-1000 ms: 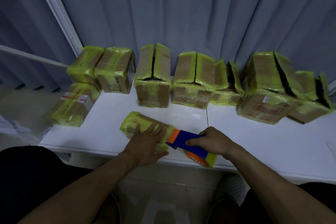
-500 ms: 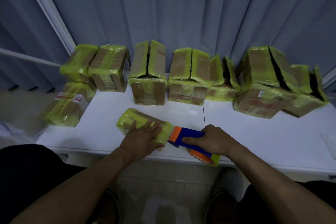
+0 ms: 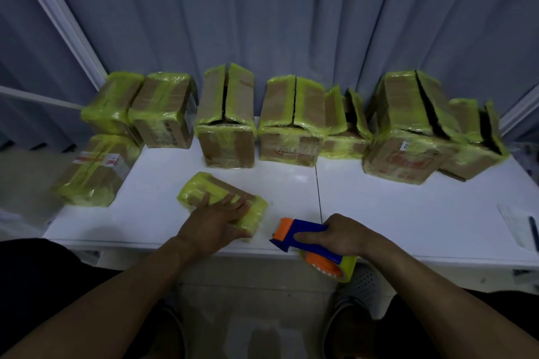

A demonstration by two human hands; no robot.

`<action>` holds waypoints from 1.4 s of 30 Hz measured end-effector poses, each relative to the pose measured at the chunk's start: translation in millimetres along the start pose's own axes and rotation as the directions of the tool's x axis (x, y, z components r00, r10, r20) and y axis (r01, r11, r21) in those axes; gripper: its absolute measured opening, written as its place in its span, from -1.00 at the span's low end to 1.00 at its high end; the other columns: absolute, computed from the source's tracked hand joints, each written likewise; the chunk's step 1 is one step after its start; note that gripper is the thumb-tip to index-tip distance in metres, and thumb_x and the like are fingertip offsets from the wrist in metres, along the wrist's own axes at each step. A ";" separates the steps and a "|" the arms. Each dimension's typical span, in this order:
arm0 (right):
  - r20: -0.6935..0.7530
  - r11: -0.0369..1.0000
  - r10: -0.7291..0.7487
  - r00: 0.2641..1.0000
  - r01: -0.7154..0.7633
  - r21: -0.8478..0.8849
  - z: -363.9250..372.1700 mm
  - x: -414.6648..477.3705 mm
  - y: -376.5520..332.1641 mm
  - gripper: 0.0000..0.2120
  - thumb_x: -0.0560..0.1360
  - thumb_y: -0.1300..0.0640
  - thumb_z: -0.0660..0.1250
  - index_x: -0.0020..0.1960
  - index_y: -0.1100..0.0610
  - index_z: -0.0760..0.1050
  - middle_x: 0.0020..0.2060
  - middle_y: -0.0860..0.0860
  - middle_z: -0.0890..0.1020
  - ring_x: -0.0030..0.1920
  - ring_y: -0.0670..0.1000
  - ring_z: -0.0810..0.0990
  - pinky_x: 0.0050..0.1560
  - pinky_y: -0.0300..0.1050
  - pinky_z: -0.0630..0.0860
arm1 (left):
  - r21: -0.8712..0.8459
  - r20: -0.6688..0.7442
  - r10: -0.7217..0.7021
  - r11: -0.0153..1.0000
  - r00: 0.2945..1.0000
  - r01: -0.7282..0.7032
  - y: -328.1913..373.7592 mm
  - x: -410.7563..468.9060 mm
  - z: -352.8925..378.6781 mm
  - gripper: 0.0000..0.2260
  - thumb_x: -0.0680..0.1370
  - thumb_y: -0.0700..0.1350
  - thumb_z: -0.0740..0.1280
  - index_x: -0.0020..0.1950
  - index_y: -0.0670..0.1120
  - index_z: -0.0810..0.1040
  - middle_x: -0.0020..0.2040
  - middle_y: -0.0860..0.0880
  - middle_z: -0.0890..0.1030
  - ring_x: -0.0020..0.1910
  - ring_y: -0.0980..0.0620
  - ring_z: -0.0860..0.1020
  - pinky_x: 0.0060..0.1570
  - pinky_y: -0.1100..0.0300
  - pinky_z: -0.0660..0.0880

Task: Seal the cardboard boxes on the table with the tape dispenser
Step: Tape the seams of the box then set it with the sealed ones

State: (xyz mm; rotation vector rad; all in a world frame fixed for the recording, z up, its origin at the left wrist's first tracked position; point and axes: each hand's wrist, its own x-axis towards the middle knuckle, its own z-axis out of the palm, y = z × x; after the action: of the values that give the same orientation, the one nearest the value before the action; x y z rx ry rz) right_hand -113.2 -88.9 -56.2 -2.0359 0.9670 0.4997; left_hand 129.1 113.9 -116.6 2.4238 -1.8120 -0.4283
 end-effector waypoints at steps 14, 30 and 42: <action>0.026 0.998 0.013 1.000 -0.011 -0.066 28.7 43.8 -21.1 -0.41 0.42 -0.49 0.33 -0.09 0.08 0.52 -0.22 -0.02 0.66 -0.24 -0.05 0.65 -0.28 -0.25 0.48 | -0.050 -0.099 0.033 0.998 0.995 -0.038 -5.9 0.4 11.1 -0.17 0.42 0.54 -0.09 0.58 0.13 0.21 0.55 0.22 0.15 0.55 0.17 -0.03 0.53 -0.16 -0.16; -0.130 0.961 -0.032 0.991 -0.005 -0.276 39.2 49.5 -42.2 -0.38 0.40 -0.53 0.29 -0.18 0.07 0.45 -0.28 -0.03 0.57 -0.26 -0.02 0.60 -0.24 -0.15 0.49 | -0.047 -0.119 0.057 0.997 0.991 -0.063 -5.3 2.9 16.3 -0.24 0.48 0.47 -0.02 0.58 0.10 0.19 0.56 0.17 0.17 0.56 0.09 0.01 0.51 -0.26 -0.17; -0.322 0.894 -0.056 0.945 -0.096 -0.438 26.2 13.8 -34.0 -0.38 0.44 -0.51 0.26 -0.20 0.08 0.38 -0.26 -0.05 0.48 -0.21 0.04 0.54 -0.17 -0.10 0.49 | -0.054 -0.191 -0.010 0.999 0.982 0.000 6.2 -5.3 8.0 -0.23 0.40 0.35 0.15 0.55 0.02 0.30 0.55 0.08 0.27 0.59 -0.05 0.10 0.44 -0.42 -0.21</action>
State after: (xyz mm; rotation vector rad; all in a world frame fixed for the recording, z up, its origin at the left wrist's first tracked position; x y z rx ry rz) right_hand -78.3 -61.3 -63.5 -2.5904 1.1493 0.4315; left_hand 119.8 117.9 -121.9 2.3434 -1.6931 -0.2323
